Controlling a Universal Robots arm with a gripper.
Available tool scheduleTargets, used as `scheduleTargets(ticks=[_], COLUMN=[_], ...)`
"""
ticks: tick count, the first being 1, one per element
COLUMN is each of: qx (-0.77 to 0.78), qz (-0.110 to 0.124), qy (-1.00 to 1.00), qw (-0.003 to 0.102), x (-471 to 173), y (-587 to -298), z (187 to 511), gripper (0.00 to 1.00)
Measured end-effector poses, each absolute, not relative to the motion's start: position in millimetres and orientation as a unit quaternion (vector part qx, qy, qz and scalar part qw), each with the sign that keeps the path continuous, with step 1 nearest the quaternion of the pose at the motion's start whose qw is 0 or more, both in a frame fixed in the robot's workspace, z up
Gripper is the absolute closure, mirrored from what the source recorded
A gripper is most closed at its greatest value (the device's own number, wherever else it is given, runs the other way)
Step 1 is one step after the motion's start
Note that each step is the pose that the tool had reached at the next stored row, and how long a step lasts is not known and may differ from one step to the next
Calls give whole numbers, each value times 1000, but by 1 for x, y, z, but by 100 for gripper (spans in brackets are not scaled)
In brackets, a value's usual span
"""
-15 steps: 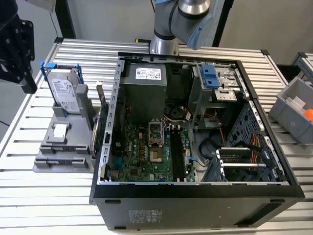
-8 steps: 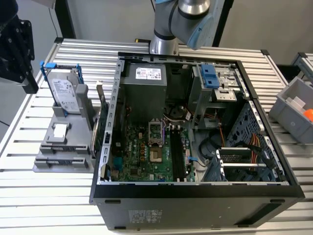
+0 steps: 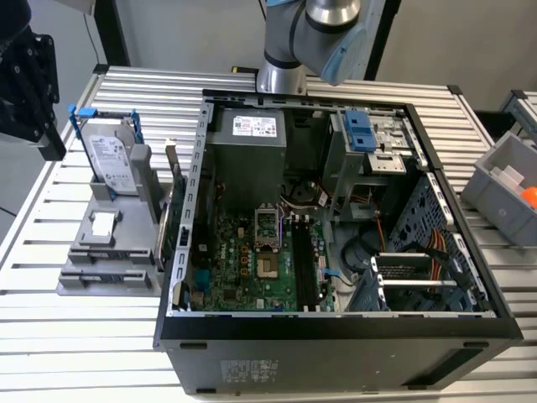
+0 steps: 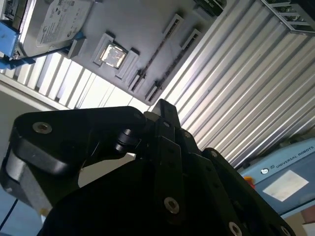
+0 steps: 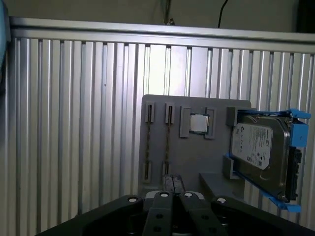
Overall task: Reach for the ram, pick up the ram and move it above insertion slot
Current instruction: 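Pick up the ram and move it above insertion slot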
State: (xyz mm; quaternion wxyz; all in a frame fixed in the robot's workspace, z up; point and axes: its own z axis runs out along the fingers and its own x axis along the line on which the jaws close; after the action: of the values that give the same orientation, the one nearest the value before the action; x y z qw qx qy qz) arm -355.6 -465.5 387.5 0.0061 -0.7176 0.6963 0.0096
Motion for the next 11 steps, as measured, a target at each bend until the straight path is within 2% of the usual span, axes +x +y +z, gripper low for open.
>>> scheduleTargets(ticks=[7,8,11], qx=[-718,-718,-718], qz=[10,10,10], qy=[696,696,696], qw=[6,6,6], x=[-356,-356,-356], y=[-466,-466,-466], z=[388,388,388], gripper=[100,0,0])
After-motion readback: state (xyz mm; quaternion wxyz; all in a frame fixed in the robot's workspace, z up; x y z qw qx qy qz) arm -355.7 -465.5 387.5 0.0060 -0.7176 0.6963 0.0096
